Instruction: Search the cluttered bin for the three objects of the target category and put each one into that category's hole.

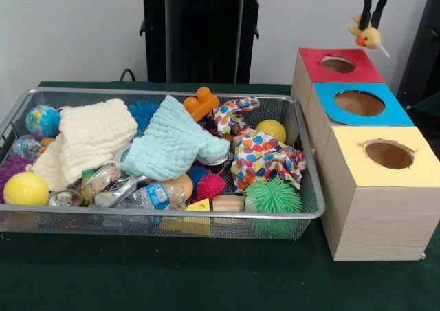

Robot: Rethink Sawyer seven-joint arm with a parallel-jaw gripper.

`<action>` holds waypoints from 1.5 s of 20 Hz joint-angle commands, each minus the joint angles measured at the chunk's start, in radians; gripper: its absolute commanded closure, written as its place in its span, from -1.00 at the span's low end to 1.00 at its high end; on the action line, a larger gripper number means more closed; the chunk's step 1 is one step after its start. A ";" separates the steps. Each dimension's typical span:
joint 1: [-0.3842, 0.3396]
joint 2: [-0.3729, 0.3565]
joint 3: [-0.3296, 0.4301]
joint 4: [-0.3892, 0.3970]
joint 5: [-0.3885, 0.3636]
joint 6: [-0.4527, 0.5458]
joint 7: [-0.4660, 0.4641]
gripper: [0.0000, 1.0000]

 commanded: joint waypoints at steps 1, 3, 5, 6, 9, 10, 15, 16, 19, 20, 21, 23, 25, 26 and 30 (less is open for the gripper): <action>0.035 0.155 -0.132 -0.103 -0.069 -0.084 0.172 1.00; 0.051 0.166 -0.155 -0.116 -0.074 -0.096 0.165 1.00; 0.057 0.170 -0.169 -0.131 -0.074 -0.095 0.148 1.00; 0.056 0.171 -0.172 -0.137 -0.072 -0.091 0.135 1.00; 0.041 0.174 -0.172 -0.143 -0.064 -0.091 0.097 1.00; 0.036 0.176 -0.171 -0.145 -0.062 -0.091 0.086 1.00; 0.015 0.184 -0.161 -0.155 -0.047 -0.110 0.070 1.00; 0.014 0.187 -0.161 -0.158 -0.044 -0.119 0.075 1.00; 0.023 0.192 -0.172 -0.174 -0.042 -0.127 0.094 1.00; 0.024 0.188 -0.173 -0.174 -0.038 -0.122 0.097 1.00; 0.026 0.184 -0.174 -0.175 -0.034 -0.117 0.099 1.00; 0.020 0.161 -0.164 -0.166 -0.017 -0.088 0.089 1.00; 0.014 0.134 -0.155 -0.158 0.004 -0.057 0.078 1.00; 0.011 0.120 -0.150 -0.156 0.014 -0.046 0.072 1.00; 0.032 0.085 -0.185 -0.182 0.011 -0.021 0.093 1.00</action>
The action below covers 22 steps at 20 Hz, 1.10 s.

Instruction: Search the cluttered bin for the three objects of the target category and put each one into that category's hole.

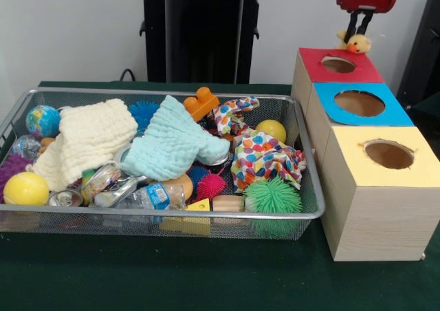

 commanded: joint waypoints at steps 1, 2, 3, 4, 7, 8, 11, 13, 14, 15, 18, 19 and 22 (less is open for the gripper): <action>-0.033 -0.013 -0.085 -0.152 -0.006 0.004 0.102 1.00; -0.026 -0.024 -0.094 -0.157 -0.003 0.015 0.110 1.00; -0.029 -0.037 -0.093 -0.157 0.008 0.029 0.107 1.00; -0.031 -0.050 -0.092 -0.158 0.020 0.042 0.104 1.00; -0.047 -0.089 -0.080 -0.149 0.064 0.061 0.094 1.00; -0.049 -0.102 -0.079 -0.145 0.081 0.075 0.095 1.00; -0.023 -0.129 -0.100 -0.167 0.088 0.127 0.101 1.00; -0.018 -0.125 -0.105 -0.182 0.089 0.131 0.098 1.00; -0.024 -0.121 -0.105 -0.186 0.092 0.125 0.094 1.00; -0.031 -0.114 -0.101 -0.187 0.097 0.116 0.087 1.00; -0.041 -0.109 -0.100 -0.204 0.107 0.115 0.074 1.00; -0.043 -0.102 -0.099 -0.210 0.109 0.110 0.070 1.00; -0.042 -0.076 -0.108 -0.236 0.103 0.082 0.076 1.00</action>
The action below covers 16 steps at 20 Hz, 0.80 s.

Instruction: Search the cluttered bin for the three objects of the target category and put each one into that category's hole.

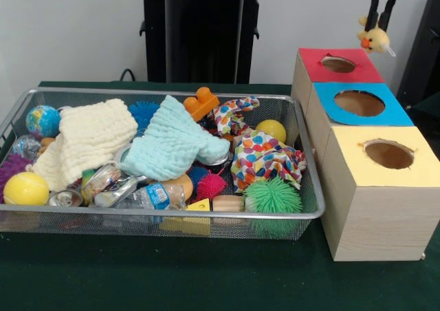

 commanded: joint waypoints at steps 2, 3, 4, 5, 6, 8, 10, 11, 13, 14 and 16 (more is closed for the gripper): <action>-0.038 0.054 -0.024 -0.124 0.017 0.028 0.075 1.00; -0.037 0.066 -0.028 -0.131 0.009 0.018 0.075 1.00; -0.036 0.074 -0.032 -0.136 0.002 0.012 0.075 1.00; -0.033 0.082 -0.037 -0.144 -0.005 0.010 0.075 1.00; -0.031 0.089 -0.042 -0.153 -0.013 0.008 0.074 1.00; -0.018 0.102 -0.057 -0.170 -0.031 0.007 0.078 1.00; -0.022 0.114 -0.054 -0.171 -0.029 0.023 0.059 1.00; -0.021 0.114 -0.055 -0.168 -0.029 0.032 0.052 1.00; -0.014 0.112 -0.065 -0.163 -0.031 0.053 0.045 1.00; -0.017 0.111 -0.064 -0.156 -0.026 0.068 0.035 1.00; -0.023 0.108 -0.063 -0.137 -0.021 0.067 0.023 1.00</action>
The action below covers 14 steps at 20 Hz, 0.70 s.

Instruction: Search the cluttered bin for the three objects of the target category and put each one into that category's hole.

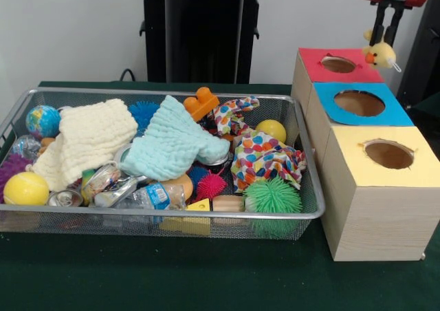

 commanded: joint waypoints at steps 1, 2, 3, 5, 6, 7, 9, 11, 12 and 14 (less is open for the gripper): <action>-0.031 0.039 -0.010 -0.015 -0.018 0.060 0.011 1.00; -0.043 0.040 -0.003 -0.009 -0.016 0.056 -0.005 1.00; -0.056 0.038 0.003 -0.005 -0.014 0.056 -0.020 1.00; -0.084 0.033 0.019 0.005 -0.010 0.059 -0.053 1.00; -0.094 0.028 0.024 0.011 -0.011 0.054 -0.063 1.00; -0.104 0.026 0.030 0.016 -0.012 0.051 -0.072 1.00; -0.121 0.018 0.040 0.029 -0.013 0.044 -0.085 1.00; -0.129 0.006 0.046 0.045 -0.013 0.043 -0.090 1.00; -0.135 0.001 0.048 0.051 -0.018 0.039 -0.095 1.00; -0.150 0.001 0.057 0.059 -0.022 0.034 -0.104 1.00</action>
